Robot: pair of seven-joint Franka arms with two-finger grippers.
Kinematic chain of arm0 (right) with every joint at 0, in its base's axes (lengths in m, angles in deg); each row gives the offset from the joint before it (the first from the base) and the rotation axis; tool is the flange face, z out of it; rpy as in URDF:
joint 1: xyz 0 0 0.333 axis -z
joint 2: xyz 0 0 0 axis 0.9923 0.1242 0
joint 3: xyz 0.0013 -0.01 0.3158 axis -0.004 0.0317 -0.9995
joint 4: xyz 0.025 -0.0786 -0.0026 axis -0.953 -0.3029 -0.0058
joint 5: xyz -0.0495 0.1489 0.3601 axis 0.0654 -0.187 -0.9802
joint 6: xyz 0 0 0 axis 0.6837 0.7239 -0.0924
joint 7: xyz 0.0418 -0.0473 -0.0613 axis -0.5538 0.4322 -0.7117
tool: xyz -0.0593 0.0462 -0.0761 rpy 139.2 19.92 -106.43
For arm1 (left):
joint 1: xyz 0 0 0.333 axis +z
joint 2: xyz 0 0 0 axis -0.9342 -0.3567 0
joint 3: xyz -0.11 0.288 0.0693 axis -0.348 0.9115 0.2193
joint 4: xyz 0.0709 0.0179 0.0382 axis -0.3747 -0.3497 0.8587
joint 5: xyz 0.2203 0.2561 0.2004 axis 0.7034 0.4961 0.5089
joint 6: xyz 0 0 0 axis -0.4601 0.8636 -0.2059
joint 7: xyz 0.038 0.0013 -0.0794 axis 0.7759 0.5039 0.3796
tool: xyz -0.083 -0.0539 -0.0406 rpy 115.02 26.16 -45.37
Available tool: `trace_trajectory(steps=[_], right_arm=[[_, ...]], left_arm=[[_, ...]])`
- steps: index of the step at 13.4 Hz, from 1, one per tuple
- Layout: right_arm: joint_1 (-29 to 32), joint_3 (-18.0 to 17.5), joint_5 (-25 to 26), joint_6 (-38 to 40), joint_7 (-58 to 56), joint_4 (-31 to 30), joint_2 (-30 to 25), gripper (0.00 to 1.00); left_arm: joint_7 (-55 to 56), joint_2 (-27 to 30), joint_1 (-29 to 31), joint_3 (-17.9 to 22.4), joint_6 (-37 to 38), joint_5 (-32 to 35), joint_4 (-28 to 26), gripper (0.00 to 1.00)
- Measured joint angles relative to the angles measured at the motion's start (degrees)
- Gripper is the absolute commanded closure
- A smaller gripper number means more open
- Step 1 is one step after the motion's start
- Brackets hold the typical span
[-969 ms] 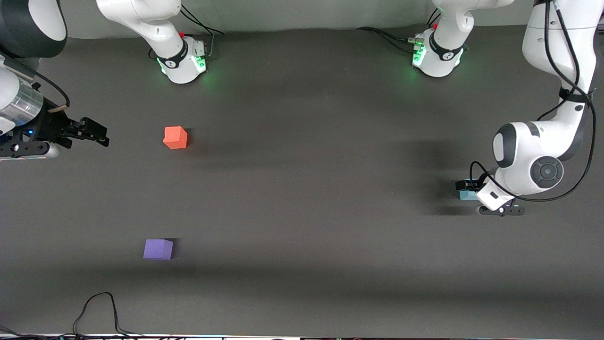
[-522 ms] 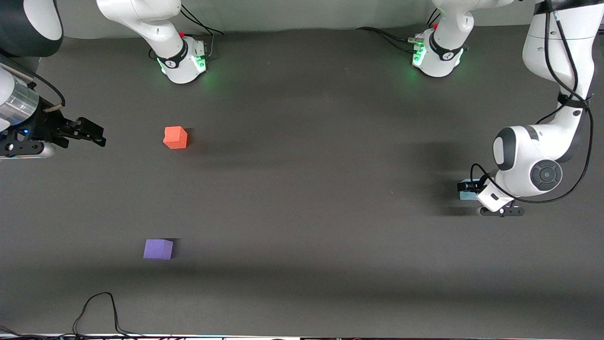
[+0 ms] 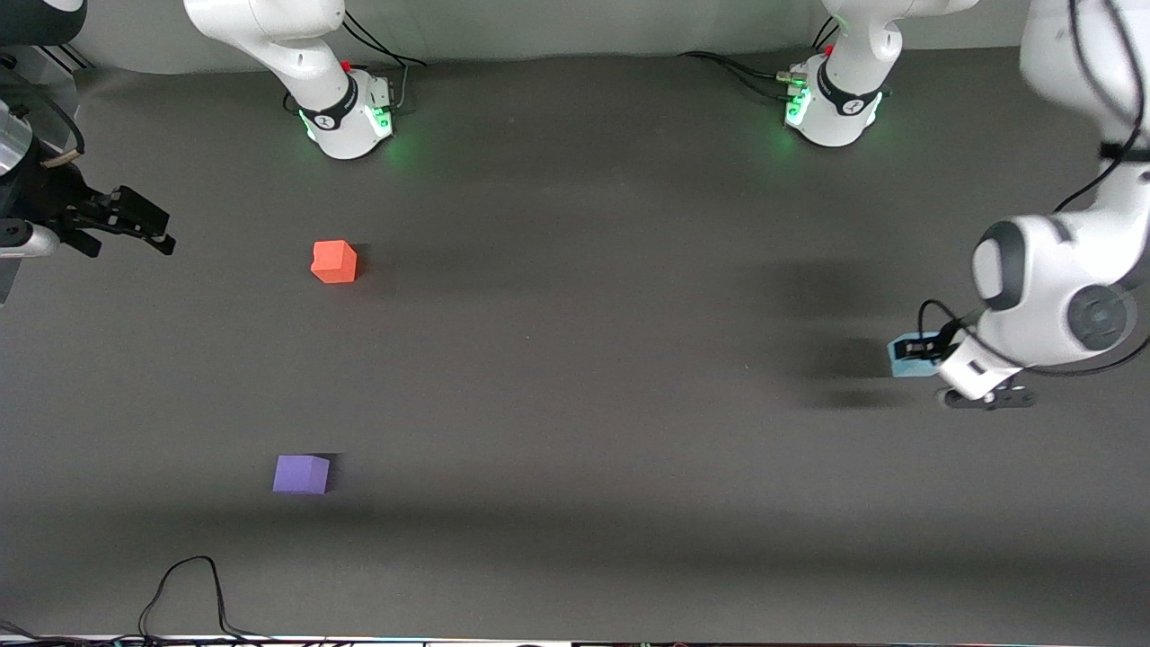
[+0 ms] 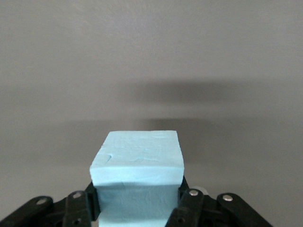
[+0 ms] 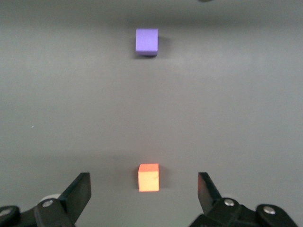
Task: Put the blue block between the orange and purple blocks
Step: 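Lift the light-blue cube with the left gripper toward the table middle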
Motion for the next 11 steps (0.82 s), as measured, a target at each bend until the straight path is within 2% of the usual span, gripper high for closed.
trace_trajectory(steps=[3, 5, 8, 9, 11], right_arm=[[0.00, -0.03, -0.81, 0.52, 0.00, -1.59, 0.21, 0.00], [0.00, -0.04, -0.91, 0.45, 0.00, -1.66, 0.31, 0.00], [0.01, -0.03, -0.89, 0.00, 0.00, -1.56, 0.31, 0.00], [0.03, -0.02, -0.88, 0.00, -0.01, -1.49, 0.30, 0.00], [0.08, -0.02, -0.27, 0.00, -0.05, -1.43, 0.30, 0.00]], left_arm=[[0.00, 12.31, 0.00, 0.00, 15.25, 0.00, 2.73, 0.58], [0.01, 16.94, 0.00, -0.02, 23.67, 0.00, 6.76, 0.57], [0.54, 17.62, -0.15, -0.96, 28.61, -0.18, 12.83, 0.57], [2.63, 17.30, -0.42, -2.58, 28.61, -0.49, 13.91, 0.57], [11.12, 15.98, -1.90, -9.00, 28.58, -0.77, 15.81, 0.57]])
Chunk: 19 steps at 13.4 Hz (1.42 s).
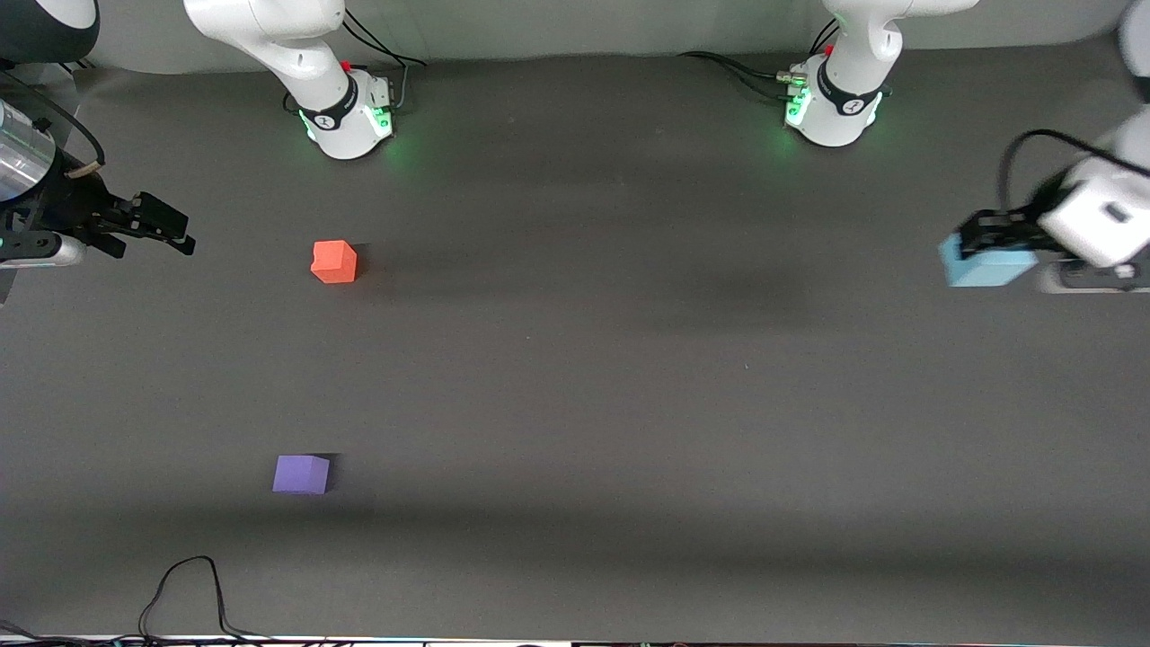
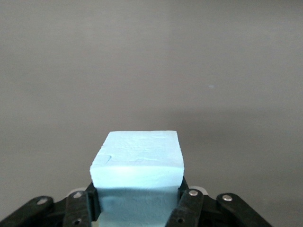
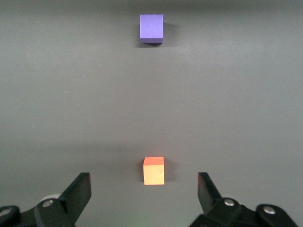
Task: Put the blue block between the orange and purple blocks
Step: 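Lift the light-blue cube with the left gripper toward the table middle, then lower the light-blue cube onto the table and open the left gripper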
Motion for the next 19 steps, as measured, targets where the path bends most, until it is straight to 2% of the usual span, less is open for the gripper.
trace_trajectory(steps=[2, 4, 6, 7, 8, 10, 11, 12, 13, 15, 18, 19], right_arm=[[0.00, -0.05, 1.04, 0.04, 0.00, 0.00, 0.02, 0.00], [-0.01, -0.19, 1.09, 0.10, 0.00, -0.02, 0.08, 0.00], [-0.01, -0.72, 1.33, 0.10, 0.00, -0.01, 0.15, 0.04], [-0.01, -0.90, 1.43, 0.09, 0.00, -0.01, 0.18, 0.09], [-0.01, -0.94, 1.48, 0.09, 0.00, -0.01, 0.20, 0.19], [0.15, -0.94, 1.50, 0.09, 0.00, -0.01, 0.32, 0.49], [0.46, -0.94, 1.50, 0.09, 0.00, -0.01, 0.38, 0.52], [0.68, -0.93, 1.50, 0.09, 0.00, -0.02, 0.46, 0.52], [0.77, -0.93, 1.50, 0.08, 0.00, -0.04, 0.63, 0.43], [0.78, -0.94, 1.50, 0.05, 0.02, -0.07, 1.35, 0.33], [0.79, -0.85, 1.50, -0.01, 0.03, -0.07, 2.46, 0.00], [0.82, -0.78, 1.50, 0.00, 0.03, -0.09, 2.54, 0.00]], left_arm=[[10.47, -3.27, -1.92, -7.72, -0.38, -0.09, 3.36, 0.57], [22.91, -9.38, -4.58, -14.22, -1.18, -0.07, 9.14, 0.57], [34.00, -17.02, -10.16, -16.43, -1.58, 0.52, 17.16, 0.57], [37.78, -20.20, -13.18, -16.54, -1.71, 1.79, 20.16, 0.57], [40.49, -22.39, -15.39, -16.55, -2.36, 3.09, 21.85, 0.57], [44.25, -24.88, -18.18, -16.57, -4.06, 4.74, 22.89, 0.57], [45.31, -25.85, -19.44, -16.58, -5.23, 5.84, 22.82, 0.57], [46.43, -27.03, -20.67, -16.58, -6.98, 6.63, 22.53, 0.57], [47.92, -28.54, -21.63, -16.57, -9.29, 7.14, 22.23, 0.58], [49.28, -32.78, -23.10, -16.48, -13.97, 8.21, 21.28, 0.57], [49.96, -41.58, -24.86, -16.34, -22.29, 9.80, 19.92, 0.57], [50.54, -45.26, -25.99, -15.93, -26.62, 9.98, 19.57, 0.57]])
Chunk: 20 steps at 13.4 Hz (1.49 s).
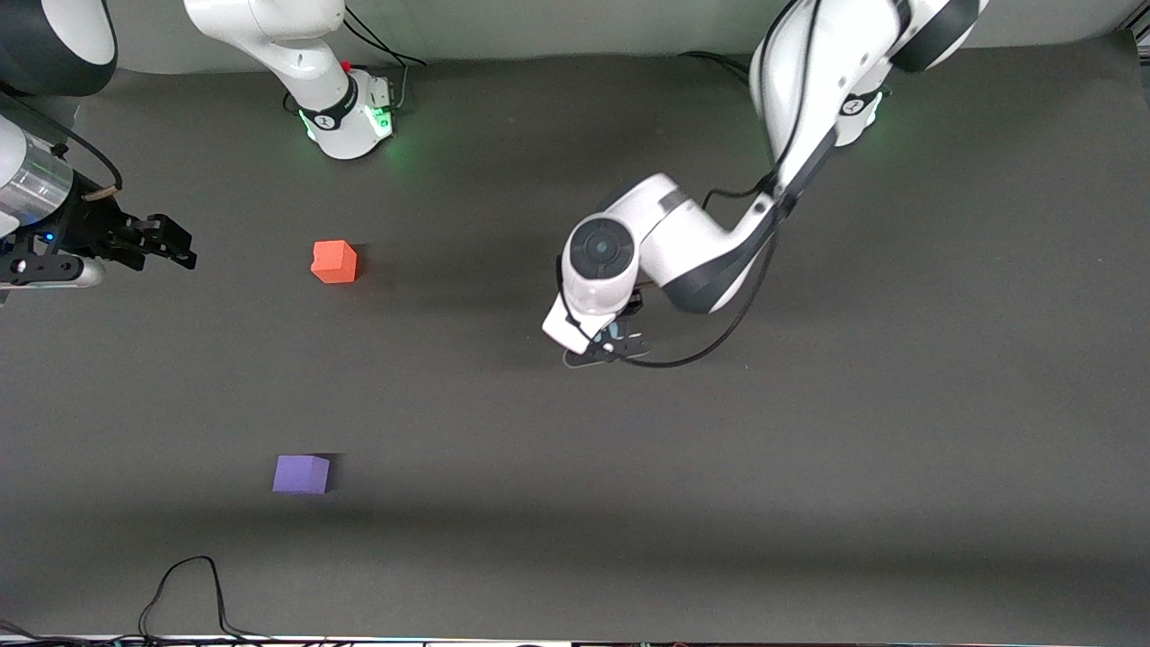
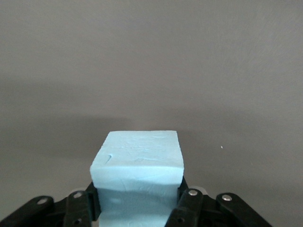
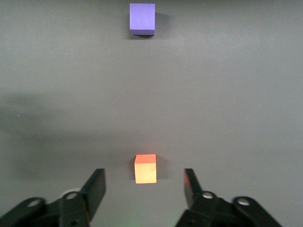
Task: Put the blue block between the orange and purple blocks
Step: 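Lower the light-blue cube onto the table and open the left gripper, then withdraw the left gripper while the right gripper reaches toward the cube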
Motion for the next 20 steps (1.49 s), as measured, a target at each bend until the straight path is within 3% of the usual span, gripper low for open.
trace_trajectory(steps=[2, 4, 6, 7, 13, 16, 20], right_arm=[[0.07, 0.66, 0.00, 0.01, 0.02, 0.07, -0.03, 0.00], [0.17, 1.53, 0.00, 0.01, 0.02, 0.08, -0.05, 0.00], [0.18, 1.58, 0.00, 0.01, 0.02, 0.07, -0.05, 0.00], [0.18, 1.55, 0.00, 0.01, 0.02, 0.07, -0.05, 0.00], [0.18, 1.53, 0.00, 0.03, 0.02, 0.00, -0.05, 0.00], [0.16, 1.43, 0.00, 0.04, 0.02, -0.09, -0.04, 0.00], [-0.47, 0.27, -0.03, -0.17, 0.01, -0.54, 0.26, 0.00]], left_arm=[[0.22, -4.23, -1.28, 1.07, -4.59, 0.38, 0.00, 0.57], [0.22, -5.82, -1.47, 1.55, -5.89, 2.00, 0.02, 0.47], [0.23, -6.02, -1.61, 1.58, -6.12, 2.35, 0.02, 0.29], [0.25, -6.02, -1.68, 1.58, -6.17, 2.41, 0.03, 0.00], [-0.27, -3.99, -0.93, 2.05, -4.71, 2.99, 1.65, 0.00], [-5.10, 3.96, 2.66, 2.43, 4.84, 3.20, 2.51, 0.00], [-21.35, 17.02, 13.98, 2.87, 17.41, 3.10, 2.36, 0.00]])
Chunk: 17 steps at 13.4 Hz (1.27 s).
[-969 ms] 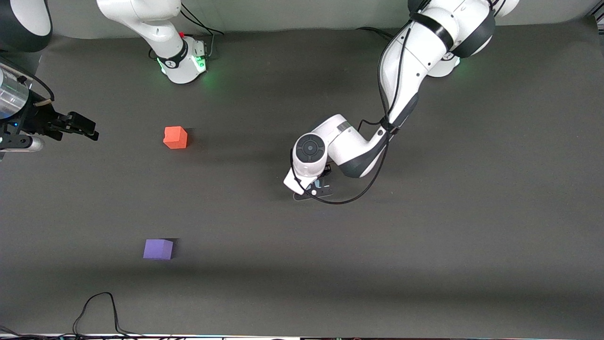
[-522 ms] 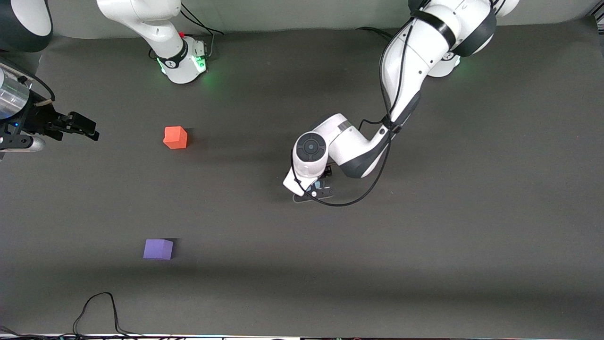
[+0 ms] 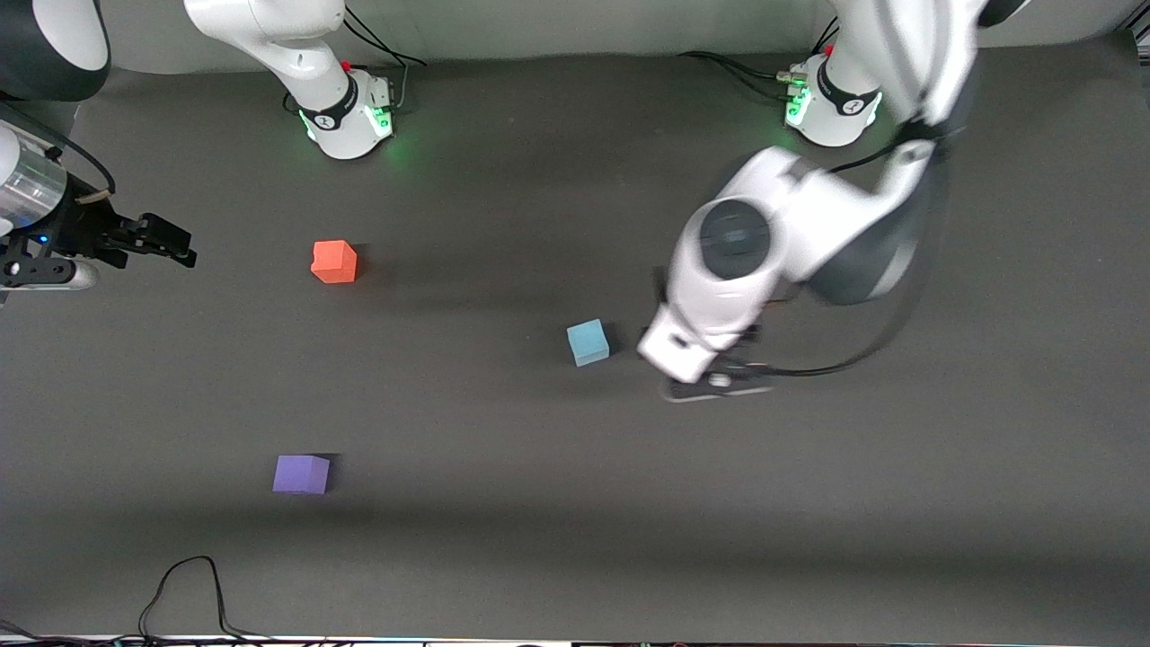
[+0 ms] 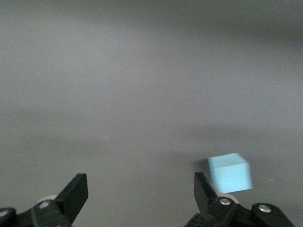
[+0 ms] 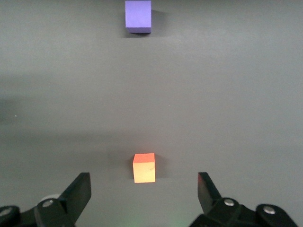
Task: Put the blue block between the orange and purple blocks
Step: 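Withdraw the left gripper while the right gripper reaches toward the cube, then lower the right gripper onto the light-blue cube and close it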
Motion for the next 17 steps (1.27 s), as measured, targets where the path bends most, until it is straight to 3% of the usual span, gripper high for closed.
trace_trajectory(steps=[3, 7, 12, 15, 17], right_arm=[[-0.75, -3.13, -0.01, -0.94, 0.00, -0.04, 1.08, 0.00], [-1.06, -9.79, -0.03, -3.33, 0.01, 0.02, 2.77, 0.00], [-1.10, -18.99, -0.04, -7.88, 3.83, 5.82, 11.58, 0.00], [-1.26, -26.29, 0.08, -14.10, 13.09, 7.82, 18.08, 0.00], [-1.30, -30.33, 0.08, -18.29, 17.07, 8.74, 21.71, 0.00]], left_arm=[[-12.07, 5.42, 4.99, 4.39, 7.33, -0.17, -0.08, 0.00], [-21.80, 7.98, 7.40, 10.92, 12.54, -2.36, -0.37, 0.00], [-36.84, 12.45, 8.37, 24.89, 13.33, -7.72, -4.18, 0.00], [-37.59, 17.05, 9.70, 25.49, 10.83, -7.80, -11.05, 0.00], [-36.50, 20.70, 12.97, 21.61, 9.54, -7.78, -16.08, 0.00]])
